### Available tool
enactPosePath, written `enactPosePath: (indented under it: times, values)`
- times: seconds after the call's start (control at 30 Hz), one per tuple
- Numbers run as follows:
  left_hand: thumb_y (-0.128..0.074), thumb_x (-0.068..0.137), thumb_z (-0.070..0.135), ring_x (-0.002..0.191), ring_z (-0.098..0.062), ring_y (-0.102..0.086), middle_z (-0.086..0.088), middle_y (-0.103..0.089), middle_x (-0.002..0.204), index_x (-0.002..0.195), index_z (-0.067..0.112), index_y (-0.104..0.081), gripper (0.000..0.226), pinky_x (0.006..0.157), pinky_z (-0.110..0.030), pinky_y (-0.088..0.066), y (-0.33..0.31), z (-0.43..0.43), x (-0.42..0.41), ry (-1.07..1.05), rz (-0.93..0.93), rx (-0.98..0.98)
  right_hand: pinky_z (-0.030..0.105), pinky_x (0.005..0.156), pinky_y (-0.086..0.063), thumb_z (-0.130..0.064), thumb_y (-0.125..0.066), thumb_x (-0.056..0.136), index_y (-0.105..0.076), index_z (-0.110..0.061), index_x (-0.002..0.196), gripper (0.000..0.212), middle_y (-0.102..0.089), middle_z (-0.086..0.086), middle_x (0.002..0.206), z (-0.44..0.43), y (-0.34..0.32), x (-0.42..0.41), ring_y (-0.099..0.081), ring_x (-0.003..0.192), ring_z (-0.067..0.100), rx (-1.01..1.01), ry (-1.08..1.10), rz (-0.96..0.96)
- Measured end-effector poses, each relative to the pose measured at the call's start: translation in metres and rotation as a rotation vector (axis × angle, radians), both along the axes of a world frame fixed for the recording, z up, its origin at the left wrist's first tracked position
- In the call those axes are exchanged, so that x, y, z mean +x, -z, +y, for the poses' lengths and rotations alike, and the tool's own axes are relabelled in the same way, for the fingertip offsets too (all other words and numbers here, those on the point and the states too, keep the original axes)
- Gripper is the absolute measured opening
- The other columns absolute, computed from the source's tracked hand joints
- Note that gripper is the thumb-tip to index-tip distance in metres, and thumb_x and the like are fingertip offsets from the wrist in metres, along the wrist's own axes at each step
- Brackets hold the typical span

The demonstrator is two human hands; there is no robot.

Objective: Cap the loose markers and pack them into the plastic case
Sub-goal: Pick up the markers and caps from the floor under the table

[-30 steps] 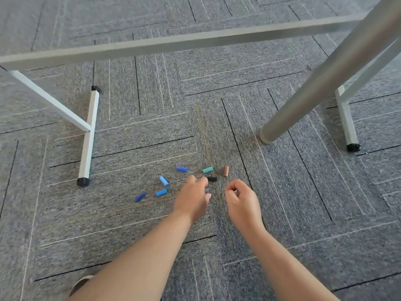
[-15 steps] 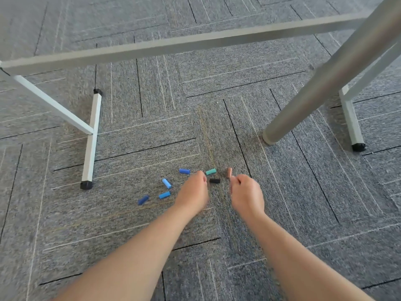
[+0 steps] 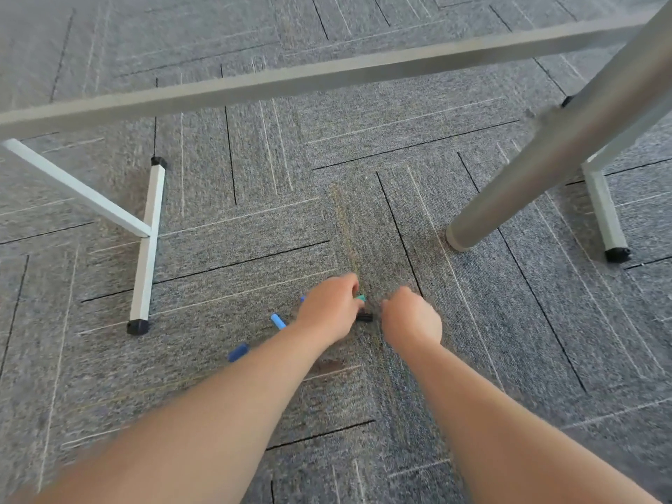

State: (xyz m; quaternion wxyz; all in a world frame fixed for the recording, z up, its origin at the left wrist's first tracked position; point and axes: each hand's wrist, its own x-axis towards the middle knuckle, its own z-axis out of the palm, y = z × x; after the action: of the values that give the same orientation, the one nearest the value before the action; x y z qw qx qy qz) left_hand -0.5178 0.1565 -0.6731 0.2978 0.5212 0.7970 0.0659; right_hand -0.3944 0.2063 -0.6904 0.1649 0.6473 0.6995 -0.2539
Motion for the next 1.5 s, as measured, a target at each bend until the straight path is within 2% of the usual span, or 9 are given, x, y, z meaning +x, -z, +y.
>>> enactPosePath:
  times: [0.1,0.33,0.67,0.83,0.93,1.03,1.17,1.3,1.5]
  values:
    - [-0.062,0.095,0.029,0.082,-0.017,-0.053,0.001,-0.057,0.097,0.105,0.017,-0.052,0.019,0.067,-0.031,-0.039,0.011,0.009,0.011,0.004,0.032,-0.006,0.033,0.068,-0.048,-0.031,-0.039,0.100,-0.052,-0.011,0.115,0.027,-0.067,0.003,0.098,-0.017,-0.006,0.017,-0.063,0.082,0.022,-0.023,0.101,0.181]
    - [-0.054,0.099,0.015,0.066,-0.008,-0.046,0.000,-0.046,0.091,0.089,0.015,-0.050,0.011,0.060,-0.029,-0.044,0.024,0.009,0.015,-0.024,0.072,-0.018,0.040,0.067,-0.055,-0.031,-0.041,0.096,-0.050,-0.019,0.086,0.017,-0.062,-0.002,0.077,-0.032,-0.008,0.040,-0.061,0.069,0.019,-0.050,0.074,0.321]
    - [-0.045,0.103,0.032,0.049,-0.010,-0.035,0.001,-0.050,0.070,0.091,0.029,-0.048,0.012,0.049,-0.021,-0.032,-0.051,-0.048,-0.017,-0.355,-0.342,0.232,0.036,0.062,-0.047,-0.026,-0.042,0.104,-0.045,-0.014,0.119,0.019,-0.066,0.007,0.106,-0.024,-0.015,-0.008,-0.067,0.091,0.029,0.042,-0.417,0.141]
    - [-0.048,0.102,0.026,0.048,-0.006,-0.031,0.001,-0.044,0.067,0.090,0.026,-0.048,0.012,0.048,-0.017,-0.031,-0.066,-0.091,-0.018,-0.414,-0.473,0.292,0.035,0.058,-0.047,-0.004,-0.047,0.098,-0.029,-0.010,0.149,0.054,-0.069,0.008,0.109,-0.023,-0.007,-0.025,-0.068,0.091,0.027,0.025,-0.490,-0.044]
    - [-0.048,0.102,0.025,0.051,-0.010,-0.037,-0.010,-0.058,0.075,0.088,0.030,-0.051,0.015,0.054,-0.027,-0.034,-0.058,-0.105,-0.017,-0.431,-0.508,0.269,0.035,0.062,-0.048,0.007,-0.045,0.093,-0.035,-0.008,0.145,0.054,-0.068,0.010,0.112,-0.025,-0.009,-0.028,-0.067,0.094,0.029,-0.016,-0.528,-0.103]
    - [-0.049,0.101,0.019,0.054,-0.015,-0.042,0.002,-0.061,0.072,0.085,0.033,-0.058,0.023,0.054,-0.034,-0.035,-0.047,-0.111,-0.019,-0.475,-0.542,0.232,0.036,0.064,-0.045,0.006,-0.044,0.092,-0.041,-0.006,0.139,0.048,-0.068,0.010,0.113,-0.030,-0.015,-0.032,-0.066,0.098,0.030,-0.013,-0.534,-0.145]
    - [-0.047,0.102,0.018,0.043,-0.010,-0.035,0.010,-0.050,0.055,0.093,0.028,-0.068,0.025,0.046,-0.025,-0.030,-0.037,-0.115,-0.019,-0.440,-0.480,0.153,0.034,0.066,-0.046,0.001,-0.048,0.093,-0.059,-0.007,0.119,0.029,-0.071,0.006,0.102,-0.037,-0.020,-0.030,-0.067,0.087,0.026,-0.035,-0.510,-0.168]
    - [-0.050,0.102,0.028,0.042,-0.003,-0.035,0.010,-0.057,0.072,0.101,0.021,-0.067,0.018,0.041,-0.013,-0.028,-0.021,-0.115,-0.012,-0.347,-0.271,0.094,0.035,0.069,-0.058,-0.012,-0.050,0.099,-0.061,-0.004,0.103,0.014,-0.064,0.002,0.081,-0.053,-0.013,-0.017,-0.066,0.073,0.019,-0.128,-0.348,-0.021]
    - [-0.055,0.099,0.023,0.080,-0.007,-0.060,0.004,-0.062,0.099,0.100,0.014,-0.056,0.009,0.069,-0.023,-0.051,0.006,-0.110,0.006,-0.129,-0.146,-0.057,0.029,0.054,-0.042,-0.018,-0.048,0.098,-0.062,-0.006,0.093,0.019,-0.063,0.004,0.075,-0.066,-0.020,0.000,-0.051,0.061,0.016,-0.313,0.167,0.550]
